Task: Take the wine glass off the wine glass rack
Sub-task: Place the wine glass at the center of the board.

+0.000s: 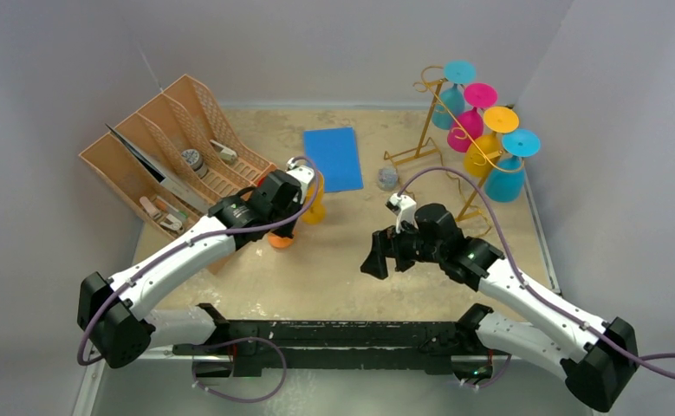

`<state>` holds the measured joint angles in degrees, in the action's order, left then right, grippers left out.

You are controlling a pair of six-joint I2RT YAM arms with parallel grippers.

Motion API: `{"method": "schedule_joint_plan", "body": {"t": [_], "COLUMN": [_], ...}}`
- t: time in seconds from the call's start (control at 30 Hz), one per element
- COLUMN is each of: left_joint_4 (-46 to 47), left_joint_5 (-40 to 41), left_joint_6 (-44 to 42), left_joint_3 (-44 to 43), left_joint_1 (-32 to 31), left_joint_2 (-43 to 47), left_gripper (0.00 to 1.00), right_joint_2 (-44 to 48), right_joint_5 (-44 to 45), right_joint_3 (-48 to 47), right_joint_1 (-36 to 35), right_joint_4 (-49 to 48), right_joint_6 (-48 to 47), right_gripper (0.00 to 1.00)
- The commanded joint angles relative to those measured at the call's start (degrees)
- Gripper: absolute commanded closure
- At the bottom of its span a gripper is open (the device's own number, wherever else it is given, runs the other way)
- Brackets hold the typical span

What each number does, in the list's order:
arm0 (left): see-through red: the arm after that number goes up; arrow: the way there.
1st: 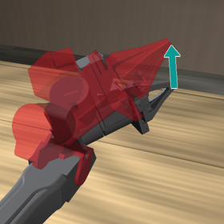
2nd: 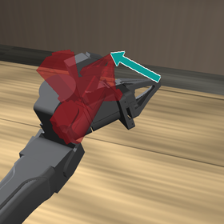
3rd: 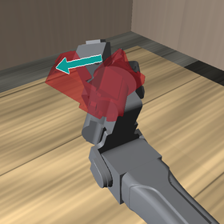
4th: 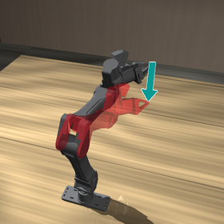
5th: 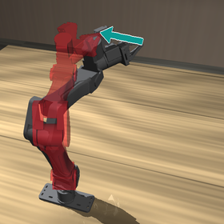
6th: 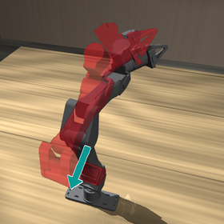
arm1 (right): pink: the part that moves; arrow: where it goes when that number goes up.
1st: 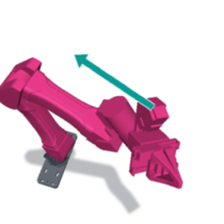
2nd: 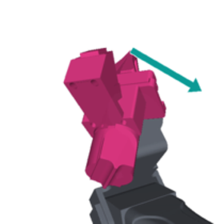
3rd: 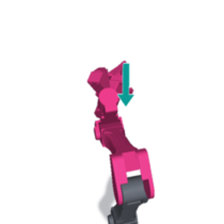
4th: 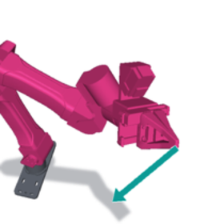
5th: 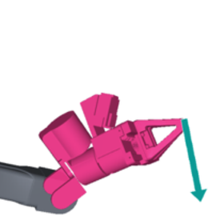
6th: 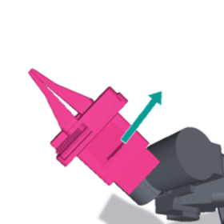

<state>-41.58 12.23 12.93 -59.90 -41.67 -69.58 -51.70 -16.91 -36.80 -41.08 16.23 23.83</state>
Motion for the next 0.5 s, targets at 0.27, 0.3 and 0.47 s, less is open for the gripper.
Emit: {"method": "schedule_joint_plan", "body": {"t": [0.27, 0.3, 0.47], "left_joint_4": [6.0, 6.2, 4.5], "left_joint_5": [2.4, 2.0, -2.5], "left_joint_6": [-3.2, -3.2, -3.2], "left_joint_3": [1.5, 1.5, -0.1], "left_joint_1": [-1.6, -1.6, -1.6], "left_joint_2": [-0.6, -0.6, -1.0], "left_gripper": [1.0, 1.0, 1.0], "right_joint_2": [9.0, 9.2, 8.1], "right_joint_5": [10.1, 10.3, 10.0], "right_joint_3": [-3.5, -3.7, -5.1], "right_joint_1": [0.0, 0.0, 0.0], "right_joint_4": [7.0, 7.7, 9.9], "right_joint_6": [1.4, 1.3, 0.9], "right_gripper": [0.01, 0.01, 0.01]}}
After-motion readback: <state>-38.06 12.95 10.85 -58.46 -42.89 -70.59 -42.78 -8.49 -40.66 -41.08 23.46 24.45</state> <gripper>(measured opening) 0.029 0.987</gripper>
